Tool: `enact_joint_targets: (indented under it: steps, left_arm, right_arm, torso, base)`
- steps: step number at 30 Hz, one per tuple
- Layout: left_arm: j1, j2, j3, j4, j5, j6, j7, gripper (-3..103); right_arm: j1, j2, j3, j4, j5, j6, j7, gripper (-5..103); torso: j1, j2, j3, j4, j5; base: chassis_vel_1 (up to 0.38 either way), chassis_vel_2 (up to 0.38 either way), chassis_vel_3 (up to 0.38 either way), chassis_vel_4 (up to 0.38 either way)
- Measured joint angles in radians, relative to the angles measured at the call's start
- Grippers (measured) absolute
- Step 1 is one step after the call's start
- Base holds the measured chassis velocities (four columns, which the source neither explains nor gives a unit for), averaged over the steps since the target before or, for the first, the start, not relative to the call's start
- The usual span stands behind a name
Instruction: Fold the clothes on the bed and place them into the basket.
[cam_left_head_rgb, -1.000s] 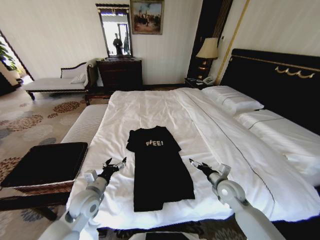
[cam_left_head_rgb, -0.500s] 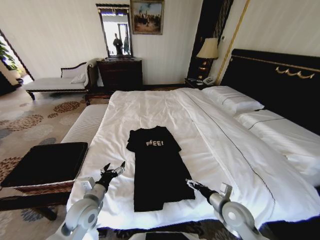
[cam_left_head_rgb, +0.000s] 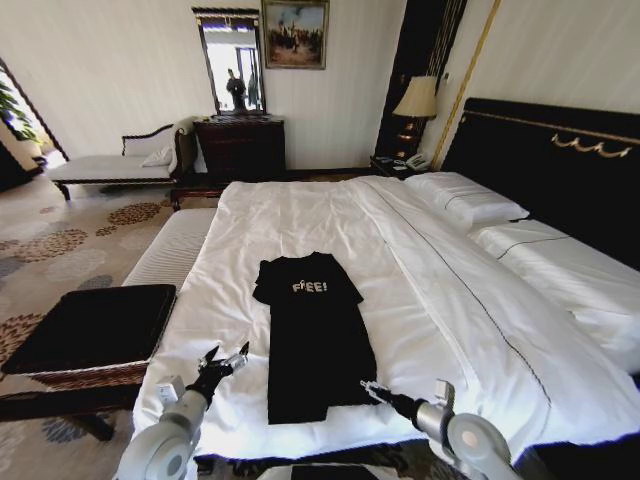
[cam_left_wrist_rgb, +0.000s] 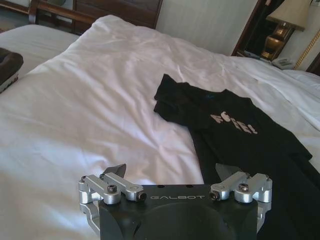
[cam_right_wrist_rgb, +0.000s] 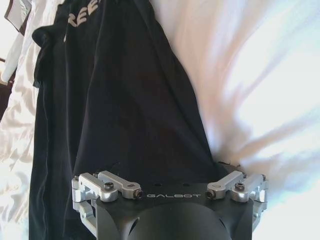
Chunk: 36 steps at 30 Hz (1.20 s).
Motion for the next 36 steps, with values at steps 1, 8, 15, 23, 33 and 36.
enact_joint_targets:
  steps: [1, 8, 15, 23, 33, 36]
  left_arm:
    - [0.018, -0.005, -0.001, 0.0, 0.0, 0.0, 0.005, 100]
    - [0.073, -0.013, -0.006, 0.004, 0.008, -0.019, 0.025, 100]
    - [0.051, -0.005, -0.01, -0.004, -0.002, -0.018, 0.025, 100]
    - [0.044, -0.003, 0.015, -0.004, 0.005, -0.015, 0.024, 100]
    - [0.076, 0.009, 0.052, -0.028, 0.012, -0.002, 0.023, 100]
    - [0.08, 0.017, 0.075, -0.03, 0.015, 0.003, 0.023, 100]
  right_arm:
    - [0.004, 0.004, -0.005, -0.003, 0.001, -0.001, 0.003, 100]
    - [0.022, 0.008, 0.028, -0.013, -0.026, -0.005, 0.017, 100]
    - [0.015, -0.027, 0.124, 0.066, 0.125, -0.011, 0.09, 100]
    - [-0.065, -0.024, 0.175, 0.074, 0.103, -0.031, 0.102, 100]
    - [-0.03, 0.016, 0.098, 0.037, 0.112, -0.064, 0.113, 86]
    - [-0.017, 0.022, 0.091, 0.03, 0.112, -0.062, 0.115, 75]
  torso:
    - [0.0, 0.0, 0.0, 0.0, -0.0001]
    - [0.0, 0.0, 0.0, 0.0006, 0.0009]
    - [0.0, 0.0, 0.0, 0.0002, 0.0006]
    - [0.0, 0.0, 0.0, 0.0, 0.0003]
    - [0.0, 0.0, 0.0, 0.0003, 0.0003]
    - [0.0, 0.0, 0.0, 0.0003, 0.0002]
  base:
    - [0.0, 0.0, 0.0, 0.0]
    - [0.0, 0.0, 0.0, 0.0]
    - [0.0, 0.0, 0.0, 0.0]
    - [0.0, 0.0, 0.0, 0.0]
    - [0.0, 0.0, 0.0, 0.0]
    - [0.0, 0.0, 0.0, 0.0]
